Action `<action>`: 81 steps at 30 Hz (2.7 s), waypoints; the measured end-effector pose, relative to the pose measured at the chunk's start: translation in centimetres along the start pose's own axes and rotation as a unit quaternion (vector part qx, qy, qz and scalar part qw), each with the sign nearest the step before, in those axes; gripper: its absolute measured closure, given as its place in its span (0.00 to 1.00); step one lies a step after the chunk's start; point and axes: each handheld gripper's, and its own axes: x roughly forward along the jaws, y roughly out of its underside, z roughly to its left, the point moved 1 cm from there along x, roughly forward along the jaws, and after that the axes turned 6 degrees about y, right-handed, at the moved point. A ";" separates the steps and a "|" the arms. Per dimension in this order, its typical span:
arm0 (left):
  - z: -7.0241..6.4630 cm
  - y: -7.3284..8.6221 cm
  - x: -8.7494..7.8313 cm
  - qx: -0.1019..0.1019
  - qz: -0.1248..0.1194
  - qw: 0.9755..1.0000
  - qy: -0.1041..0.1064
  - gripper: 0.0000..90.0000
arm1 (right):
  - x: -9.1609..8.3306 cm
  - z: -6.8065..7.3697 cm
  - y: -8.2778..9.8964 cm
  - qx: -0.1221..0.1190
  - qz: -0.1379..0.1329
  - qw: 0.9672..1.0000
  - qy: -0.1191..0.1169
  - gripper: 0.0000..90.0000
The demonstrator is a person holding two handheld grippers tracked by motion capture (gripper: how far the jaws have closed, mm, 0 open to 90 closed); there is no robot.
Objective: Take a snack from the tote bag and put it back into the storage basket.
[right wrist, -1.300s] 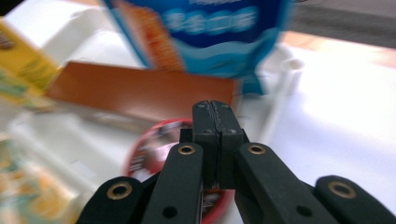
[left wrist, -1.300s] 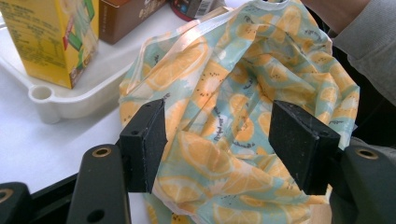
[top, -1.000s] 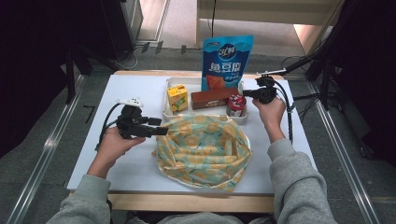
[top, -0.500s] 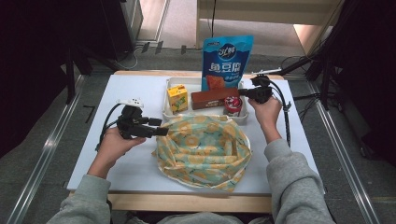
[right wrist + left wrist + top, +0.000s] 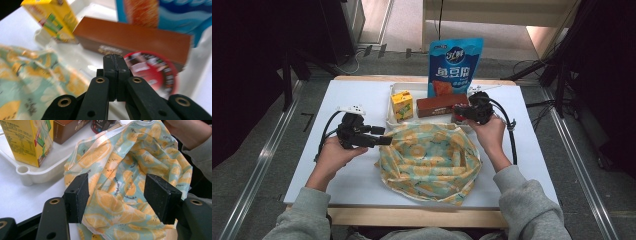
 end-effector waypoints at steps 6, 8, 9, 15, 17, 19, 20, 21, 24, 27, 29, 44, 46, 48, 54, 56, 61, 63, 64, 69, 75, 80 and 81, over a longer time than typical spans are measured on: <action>0.0 0.0 0.1 0.002 0.004 1.000 -0.001 0.42 | 1.0 0.1 1.3 -0.001 0.022 1.000 0.004 1.00; 0.0 0.0 0.0 0.000 0.003 1.000 -0.001 0.42 | 0.8 -0.2 1.7 0.007 0.014 1.000 0.000 1.00; 0.0 0.0 0.0 -0.001 0.003 1.000 -0.002 0.42 | 0.7 -0.3 1.7 0.007 0.014 1.000 0.003 1.00; 0.0 0.0 0.0 0.000 0.000 1.000 0.000 0.42 | -0.2 -1.3 2.3 0.010 0.018 1.000 0.016 1.00; 0.1 0.0 0.0 0.001 0.001 1.000 -0.001 0.42 | -0.5 -1.7 2.5 0.011 0.017 1.000 0.020 1.00; 0.0 0.0 0.0 0.001 0.001 1.000 -0.001 0.42 | -0.8 -2.2 2.7 0.014 0.015 0.999 0.025 1.00; 0.0 0.0 0.0 0.001 0.002 1.000 -0.001 0.42 | -0.9 -2.4 2.7 0.015 0.013 0.999 0.025 1.00; 0.0 0.0 0.0 0.001 0.002 1.000 -0.002 0.42 | -1.1 -2.6 2.8 0.016 0.014 0.999 0.027 1.00; 0.0 0.0 0.0 0.000 0.003 1.000 -0.001 0.42 | -1.7 -3.5 3.2 0.023 0.009 0.999 0.036 1.00; 0.0 0.0 0.1 0.000 0.002 1.000 0.000 0.42 | -1.9 -3.9 3.3 0.027 0.006 0.999 0.042 1.00; 0.0 0.0 0.2 0.000 0.001 1.000 0.000 0.42 | -2.1 -4.1 3.4 0.029 0.005 0.999 0.044 1.00; -0.1 0.0 0.3 0.000 0.003 1.000 0.000 0.42 | -1.9 -5.8 3.2 0.050 -0.008 0.996 0.073 1.00; -0.1 0.0 0.3 0.001 0.003 1.000 0.000 0.42 | -1.7 -5.9 3.1 0.053 -0.007 0.996 0.075 1.00; -0.1 0.0 0.3 0.001 0.004 1.000 0.000 0.42 | -1.6 -5.9 3.0 0.053 -0.006 0.996 0.073 1.00; 0.0 0.0 0.1 0.000 0.003 1.000 0.000 0.42 | -1.9 -3.7 2.5 0.037 -0.015 0.998 0.047 1.00; -0.1 0.0 0.2 0.001 0.003 1.000 0.000 0.42 | -1.7 -2.9 2.4 0.028 -0.015 0.999 0.037 1.00; -0.1 0.0 0.2 0.001 0.003 1.000 0.001 0.42 | -0.3 -1.5 2.3 0.012 -0.002 1.000 0.027 1.00; 0.0 0.0 0.2 0.002 0.004 1.000 0.001 0.42 | 0.4 -1.2 2.2 0.015 -0.002 1.000 0.024 1.00; 0.0 0.0 0.2 0.002 0.005 1.000 0.001 0.42 | 0.7 -1.0 2.1 0.017 -0.002 1.000 0.023 1.00; 0.0 0.1 0.1 0.002 0.005 1.000 0.001 0.42 | 1.0 -0.9 2.0 0.016 -0.003 0.999 0.035 1.00; 0.0 0.1 0.1 0.000 0.004 1.000 0.001 0.42 | 0.1 -2.1 2.5 0.025 0.001 0.999 0.041 1.00; 0.0 0.1 0.1 0.003 0.006 1.000 0.001 0.42 | -0.5 -2.3 2.8 0.023 -0.002 0.998 0.050 1.00; -0.1 0.1 0.1 0.002 0.004 1.000 0.002 0.42 | -0.7 -2.4 3.0 0.026 -0.003 0.998 0.052 1.00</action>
